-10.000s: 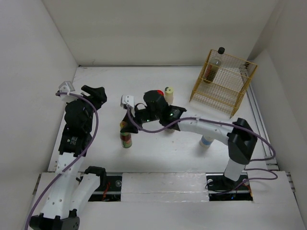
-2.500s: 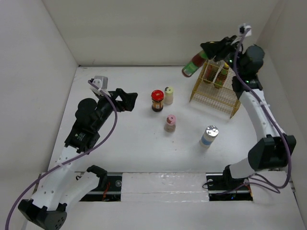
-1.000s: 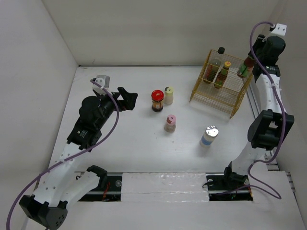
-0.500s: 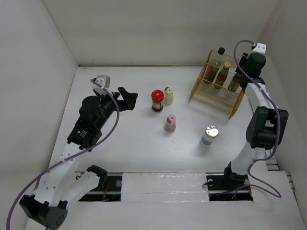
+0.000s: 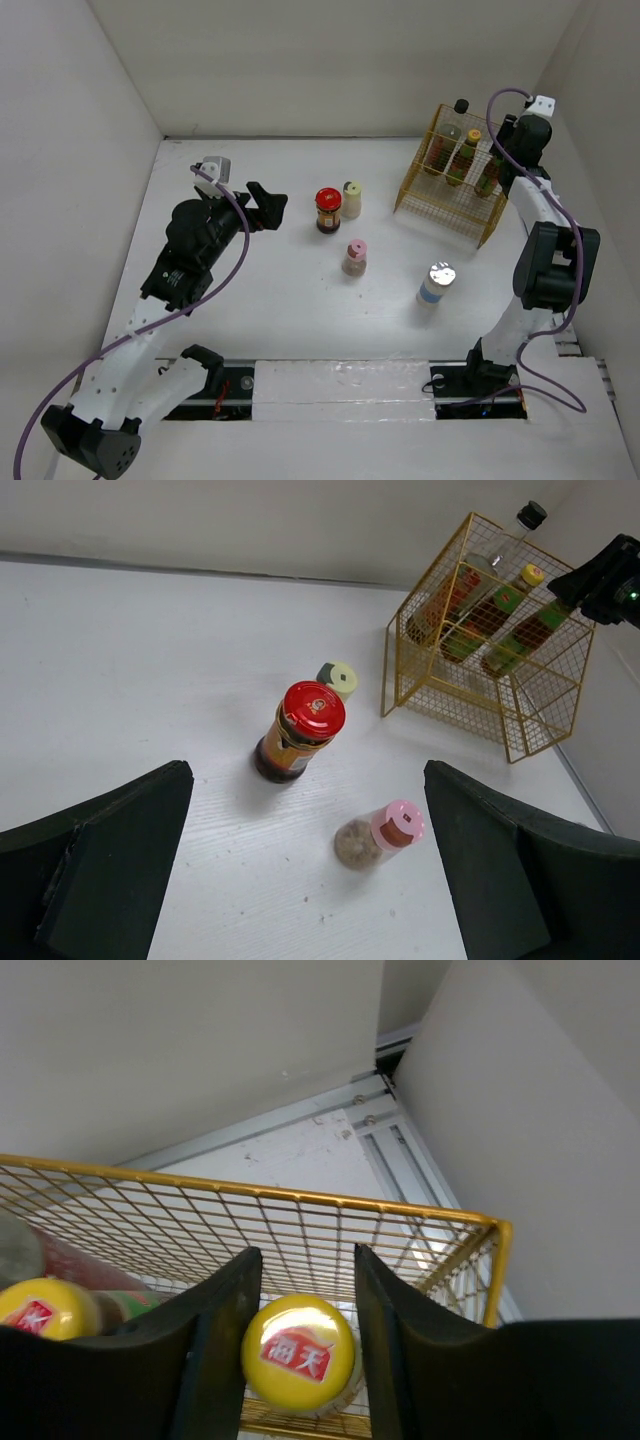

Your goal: Organize the condiment bottles

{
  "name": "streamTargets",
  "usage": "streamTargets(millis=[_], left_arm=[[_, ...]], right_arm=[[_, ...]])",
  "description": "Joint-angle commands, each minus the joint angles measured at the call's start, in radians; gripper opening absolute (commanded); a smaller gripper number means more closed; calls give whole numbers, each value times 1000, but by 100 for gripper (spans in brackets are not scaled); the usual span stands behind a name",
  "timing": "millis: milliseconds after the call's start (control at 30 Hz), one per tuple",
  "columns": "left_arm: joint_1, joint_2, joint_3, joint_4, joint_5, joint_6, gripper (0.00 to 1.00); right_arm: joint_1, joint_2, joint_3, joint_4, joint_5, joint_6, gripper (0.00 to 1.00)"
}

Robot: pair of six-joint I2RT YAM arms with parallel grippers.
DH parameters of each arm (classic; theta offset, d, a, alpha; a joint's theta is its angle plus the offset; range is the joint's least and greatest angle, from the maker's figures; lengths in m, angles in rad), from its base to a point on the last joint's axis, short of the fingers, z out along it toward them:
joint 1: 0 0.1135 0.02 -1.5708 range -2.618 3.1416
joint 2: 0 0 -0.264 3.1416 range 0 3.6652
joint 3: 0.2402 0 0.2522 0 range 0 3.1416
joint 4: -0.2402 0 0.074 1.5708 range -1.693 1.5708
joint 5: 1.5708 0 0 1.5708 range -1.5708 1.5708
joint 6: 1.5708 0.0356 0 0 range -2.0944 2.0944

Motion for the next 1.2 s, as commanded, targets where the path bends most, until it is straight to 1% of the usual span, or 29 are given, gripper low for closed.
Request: streamTargets(millis=[0,33,133,267,400,433,467,500,533,567,600,633,667,700,800,833,867,933,967,1033,1067,1100,1167], left_arm=[[1,3,23,25,-7,13,97],[1,3,23,25,-7,13,97],[1,-6,23,25,-7,13,97],[1,-6,23,25,-7,13,97],[1,-6,23,25,-7,13,97],[1,-6,23,25,-7,13,97],[1,-6,23,25,-16,13,97],[1,-6,23,25,-16,13,97],[1,-6,23,25,-28,13,97],[1,-6,23,25,-28,13,95],[1,-6,23,25,-28,3,93],[1,-6,23,25,-37,3,91],[1,-6,23,25,-38,3,88],[1,-6,23,25,-47,3,80],[1,-6,23,16,-76,3,64],[1,-17,23,15,-87,3,60],[1,-17,13,6,-87,3,50],[1,-29,13,6,-99,3,42],[1,-29,13,6,-99,3,38],[1,-29,13,-3,-99,3,37],[1,-29,13,-3,-99,3,37],[1,-29,13,-3,-99,3,37],[1,-29,13,8,-108,3,44]], right_arm=[[-4,-35,18,134,12,25,49],[-4,-44,18,134,12,25,53],[-4,-67,9,134,12,34,56],[-4,-111,9,113,12,34,57],[6,-209,0,113,21,55,58],[23,-254,0,113,9,55,56],[39,-274,-11,113,-17,55,50],[77,-292,-11,113,-42,45,34],[100,-323,-24,113,-74,45,22],[126,-334,-25,113,-147,45,12],[194,-334,-35,113,-183,45,6],[233,-334,-47,113,-214,45,1],[276,-334,-57,113,-235,45,1],[360,-325,-57,113,-286,45,1],[488,-273,-66,93,-286,45,12],[560,-256,-75,93,-286,45,18],[589,-227,-75,68,-286,45,37],[652,-204,-75,48,-286,34,68],[667,-193,-75,21,-286,34,85],[694,-158,-75,-19,-295,23,98],[713,-144,-75,-36,-295,23,100],[726,-118,-86,-58,-295,23,100],[746,-93,-86,-85,-295,23,100]])
